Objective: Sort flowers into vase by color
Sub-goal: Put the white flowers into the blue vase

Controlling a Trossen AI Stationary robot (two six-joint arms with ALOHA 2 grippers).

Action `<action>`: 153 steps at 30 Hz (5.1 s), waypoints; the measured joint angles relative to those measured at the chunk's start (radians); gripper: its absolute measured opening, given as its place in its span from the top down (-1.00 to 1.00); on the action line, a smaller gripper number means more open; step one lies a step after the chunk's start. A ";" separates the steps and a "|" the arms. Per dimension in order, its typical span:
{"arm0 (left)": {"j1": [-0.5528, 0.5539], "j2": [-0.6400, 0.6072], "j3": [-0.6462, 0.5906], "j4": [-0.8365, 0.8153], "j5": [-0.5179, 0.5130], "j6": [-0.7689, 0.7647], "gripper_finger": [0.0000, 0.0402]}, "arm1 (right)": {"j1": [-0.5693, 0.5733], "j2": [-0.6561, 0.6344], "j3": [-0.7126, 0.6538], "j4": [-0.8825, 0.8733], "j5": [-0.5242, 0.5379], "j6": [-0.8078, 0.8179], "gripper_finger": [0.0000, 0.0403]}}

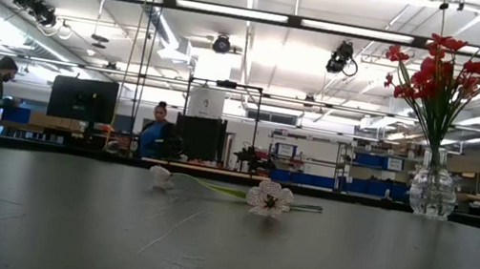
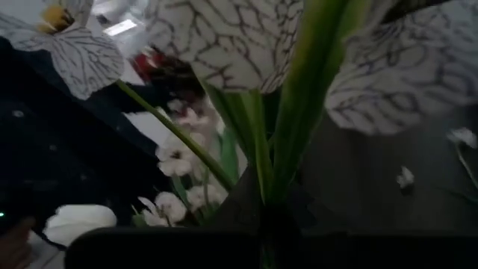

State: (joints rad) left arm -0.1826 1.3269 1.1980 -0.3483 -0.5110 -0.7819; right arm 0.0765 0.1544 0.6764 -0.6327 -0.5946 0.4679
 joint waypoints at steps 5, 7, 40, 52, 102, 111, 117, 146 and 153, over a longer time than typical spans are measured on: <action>-0.022 0.031 0.000 0.049 -0.049 -0.020 0.25 | 0.000 -0.050 -0.070 0.116 -0.029 0.008 0.93; -0.025 0.051 0.000 0.081 -0.067 -0.020 0.25 | 0.000 -0.053 -0.086 0.116 -0.045 0.007 0.93; 0.011 0.164 0.000 0.260 -0.060 -0.015 0.25 | 0.042 -0.052 -0.317 0.360 -0.175 -0.052 0.93; 0.011 0.164 0.000 0.239 -0.060 0.009 0.25 | 0.066 -0.050 -0.354 0.376 -0.139 -0.164 0.84; 0.064 0.164 0.000 0.239 0.045 0.117 0.25 | 0.161 0.175 -0.317 0.347 -0.028 -0.471 0.62; 0.075 0.164 0.000 0.239 0.077 0.144 0.25 | 0.213 0.236 -0.317 0.316 0.123 -0.600 0.65; 0.105 0.164 0.000 0.239 0.135 0.144 0.25 | 0.230 0.291 -0.317 0.327 0.140 -0.486 0.65; 0.116 0.164 0.000 0.239 0.169 0.173 0.25 | 0.227 0.124 -0.317 0.568 0.129 0.188 -0.22; 0.117 0.164 0.000 0.238 0.169 0.169 0.25 | 0.227 0.070 -0.317 0.694 0.194 0.233 -0.25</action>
State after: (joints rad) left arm -0.0658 1.4906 1.1980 -0.1100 -0.3420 -0.6125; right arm 0.3038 0.2239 0.3592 0.0613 -0.4004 0.7009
